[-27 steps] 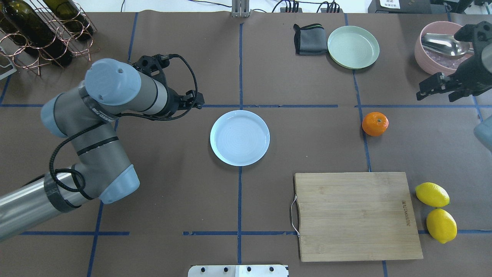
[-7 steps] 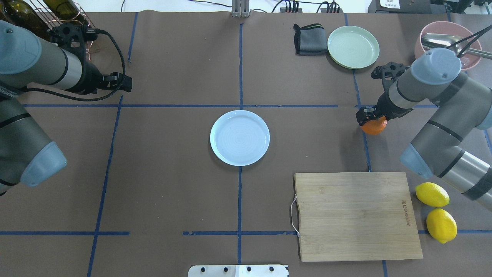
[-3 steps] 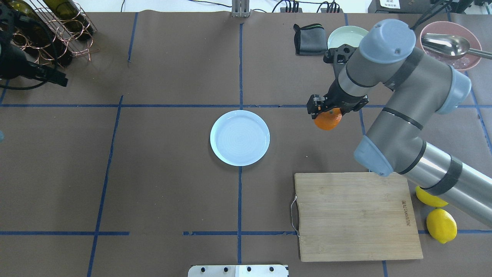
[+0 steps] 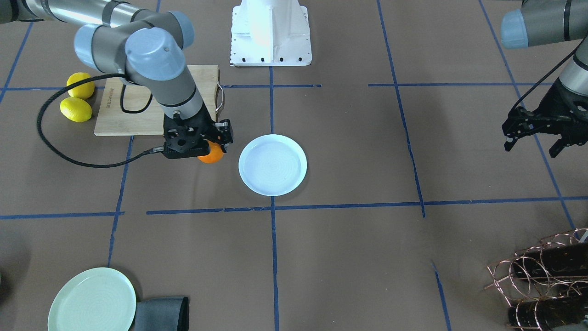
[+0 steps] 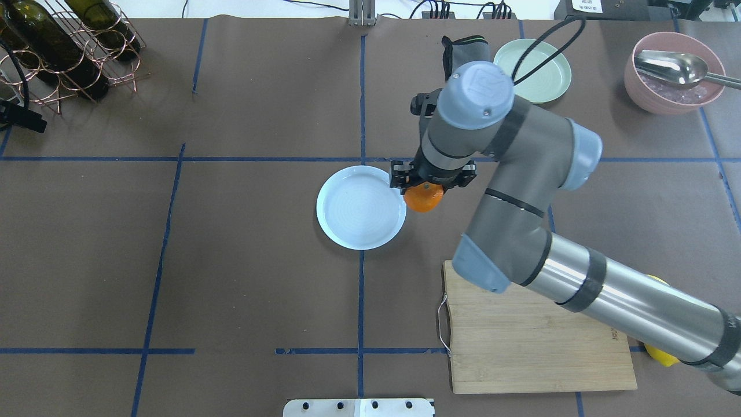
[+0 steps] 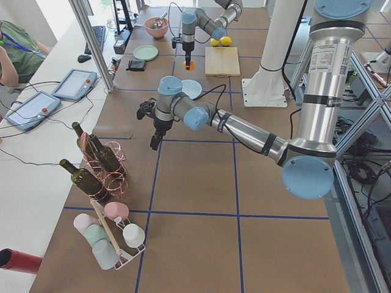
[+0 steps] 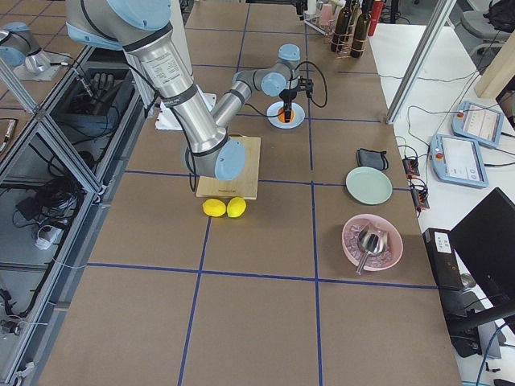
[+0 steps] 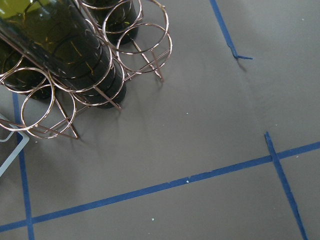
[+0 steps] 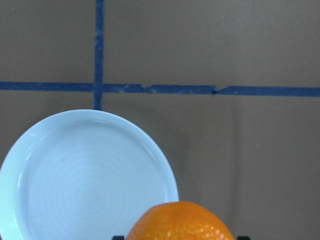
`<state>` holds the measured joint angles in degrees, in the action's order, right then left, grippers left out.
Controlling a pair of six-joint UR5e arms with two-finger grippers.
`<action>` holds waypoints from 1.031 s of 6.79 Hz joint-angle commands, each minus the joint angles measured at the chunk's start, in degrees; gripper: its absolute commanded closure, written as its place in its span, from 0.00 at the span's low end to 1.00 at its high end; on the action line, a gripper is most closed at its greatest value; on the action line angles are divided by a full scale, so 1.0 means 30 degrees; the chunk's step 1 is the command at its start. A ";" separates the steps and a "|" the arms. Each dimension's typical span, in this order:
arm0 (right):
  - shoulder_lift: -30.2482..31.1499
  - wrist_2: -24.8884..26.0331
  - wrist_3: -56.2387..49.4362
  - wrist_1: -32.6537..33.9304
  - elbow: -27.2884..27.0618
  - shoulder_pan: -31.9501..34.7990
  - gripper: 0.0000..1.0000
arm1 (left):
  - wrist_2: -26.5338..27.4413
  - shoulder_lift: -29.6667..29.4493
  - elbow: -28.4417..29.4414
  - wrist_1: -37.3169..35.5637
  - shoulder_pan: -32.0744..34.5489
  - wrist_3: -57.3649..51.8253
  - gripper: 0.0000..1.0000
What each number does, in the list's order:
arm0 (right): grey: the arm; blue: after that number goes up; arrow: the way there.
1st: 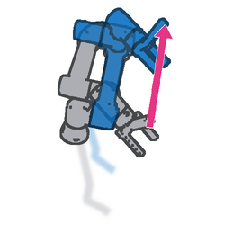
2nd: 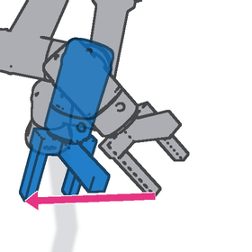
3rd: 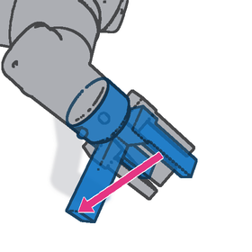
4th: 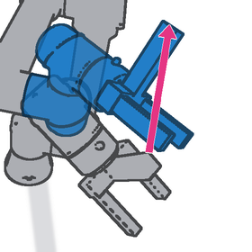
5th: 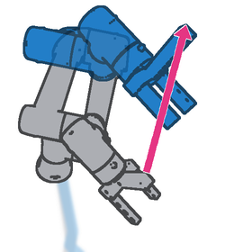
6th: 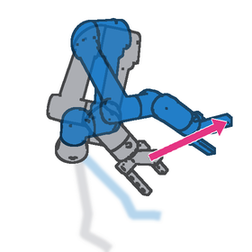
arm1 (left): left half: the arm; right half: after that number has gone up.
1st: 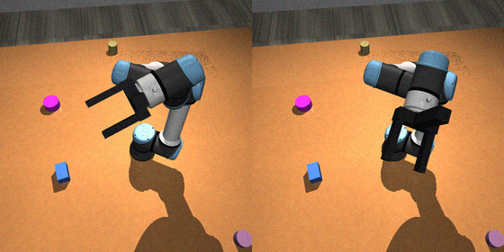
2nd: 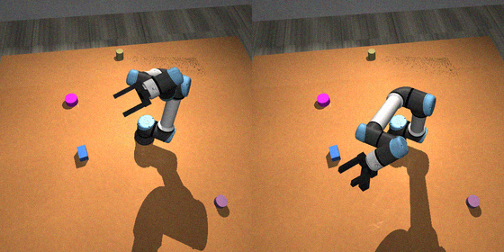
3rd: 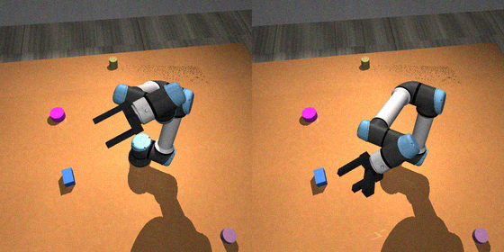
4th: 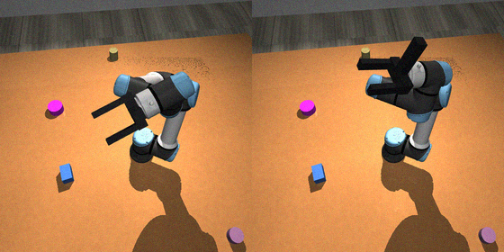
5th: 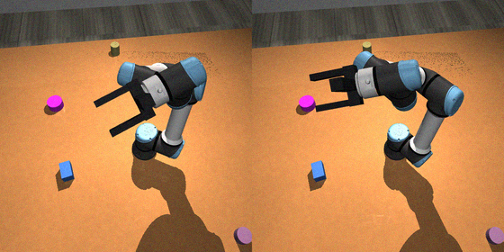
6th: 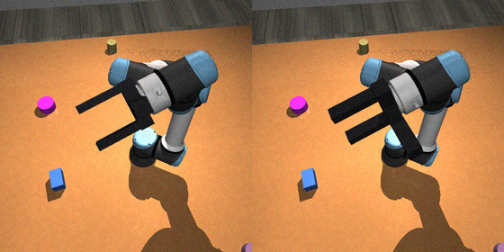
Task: Pick orange to plate
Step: 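Carry the orange with the right gripper over the light blue plate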
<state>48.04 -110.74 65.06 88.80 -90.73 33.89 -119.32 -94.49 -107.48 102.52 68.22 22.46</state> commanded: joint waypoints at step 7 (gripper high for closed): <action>-0.3591 0.2019 0.0845 -0.1535 0.5076 -0.1688 0.00 | 0.0251 0.1996 0.0055 0.0280 0.0581 -0.2184 0.00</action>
<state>37.82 -105.22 67.74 84.16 -75.63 28.99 -118.58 -89.02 -107.49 103.26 69.95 17.02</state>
